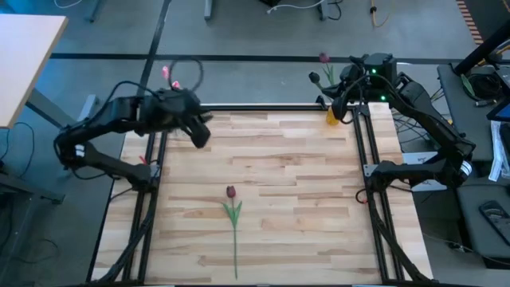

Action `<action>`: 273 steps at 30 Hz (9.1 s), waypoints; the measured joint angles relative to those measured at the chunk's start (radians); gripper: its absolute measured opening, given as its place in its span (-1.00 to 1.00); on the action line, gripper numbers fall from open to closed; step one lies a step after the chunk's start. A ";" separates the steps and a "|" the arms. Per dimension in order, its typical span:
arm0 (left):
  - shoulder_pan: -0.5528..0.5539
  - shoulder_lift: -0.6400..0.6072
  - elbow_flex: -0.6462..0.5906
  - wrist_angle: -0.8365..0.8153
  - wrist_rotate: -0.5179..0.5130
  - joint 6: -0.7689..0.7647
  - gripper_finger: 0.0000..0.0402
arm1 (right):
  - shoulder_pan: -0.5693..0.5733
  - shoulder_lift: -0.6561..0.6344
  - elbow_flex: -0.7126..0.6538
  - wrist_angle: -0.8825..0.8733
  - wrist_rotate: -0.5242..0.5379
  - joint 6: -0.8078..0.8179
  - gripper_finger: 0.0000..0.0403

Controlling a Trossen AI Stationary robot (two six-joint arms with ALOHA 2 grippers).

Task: Sort flowers into vase by color
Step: Put the red flower into the yellow vase

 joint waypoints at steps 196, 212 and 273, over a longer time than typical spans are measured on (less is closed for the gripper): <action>0.328 1.377 0.757 1.857 0.359 0.096 -1.00 | -0.001 -0.224 -0.004 0.022 0.275 0.004 -0.94; 0.319 1.330 0.758 1.818 0.402 0.078 -1.00 | -0.001 -0.224 -0.004 0.027 0.303 -0.019 -0.94; 0.276 1.405 0.757 1.672 0.399 0.175 -0.99 | -0.001 -0.214 -0.004 0.037 0.328 -0.042 -0.94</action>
